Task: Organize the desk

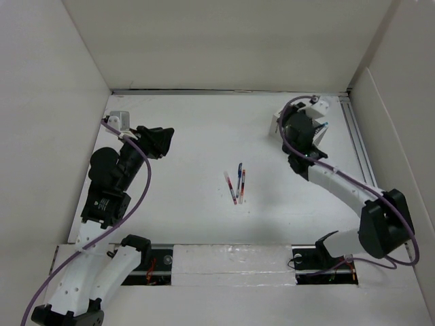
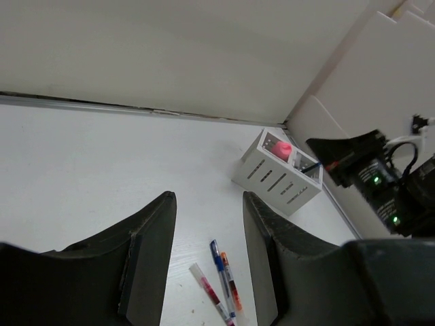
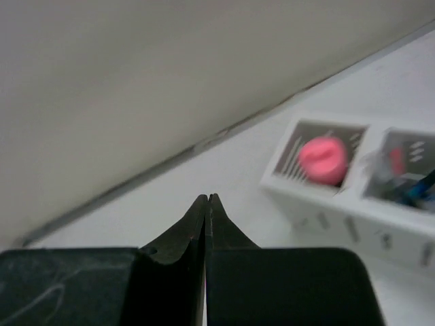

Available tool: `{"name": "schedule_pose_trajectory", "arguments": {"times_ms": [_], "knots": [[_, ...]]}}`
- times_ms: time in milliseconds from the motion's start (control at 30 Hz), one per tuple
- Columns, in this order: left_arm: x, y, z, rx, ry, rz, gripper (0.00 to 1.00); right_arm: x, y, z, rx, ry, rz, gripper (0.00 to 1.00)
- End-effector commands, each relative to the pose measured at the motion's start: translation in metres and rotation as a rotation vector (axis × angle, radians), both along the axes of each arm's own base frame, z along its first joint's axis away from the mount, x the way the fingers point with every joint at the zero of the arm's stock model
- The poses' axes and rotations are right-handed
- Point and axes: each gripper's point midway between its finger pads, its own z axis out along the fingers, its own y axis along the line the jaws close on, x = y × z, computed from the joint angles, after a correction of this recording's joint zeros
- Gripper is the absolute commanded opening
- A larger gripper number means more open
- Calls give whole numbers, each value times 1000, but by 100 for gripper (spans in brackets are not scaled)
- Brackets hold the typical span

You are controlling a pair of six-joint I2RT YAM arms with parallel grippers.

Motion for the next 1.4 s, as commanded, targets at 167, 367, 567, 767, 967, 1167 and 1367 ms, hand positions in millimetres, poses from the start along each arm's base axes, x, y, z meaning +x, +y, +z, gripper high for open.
{"name": "schedule_pose_trajectory", "arguments": {"times_ms": [167,367,567,767,967,1167,1367], "knots": [[-2,4,16,-7,-64,13,39,-59,123,-120,-61,315,383,0],[1,2,13,-1,-50,10,38,-91,140,-159,-103,445,486,35],[-2,3,15,-4,-61,9,38,-110,147,-190,-119,527,560,40],[-3,0,16,-1,-62,-8,38,-120,165,-214,-156,604,607,36],[-5,1,18,-4,-70,-10,38,-118,159,-228,-193,644,567,25],[-3,0,16,-4,-64,-13,38,-113,149,-234,-208,665,534,25],[-4,0,18,-4,-69,-10,38,-109,150,-245,-232,698,539,26]]}}
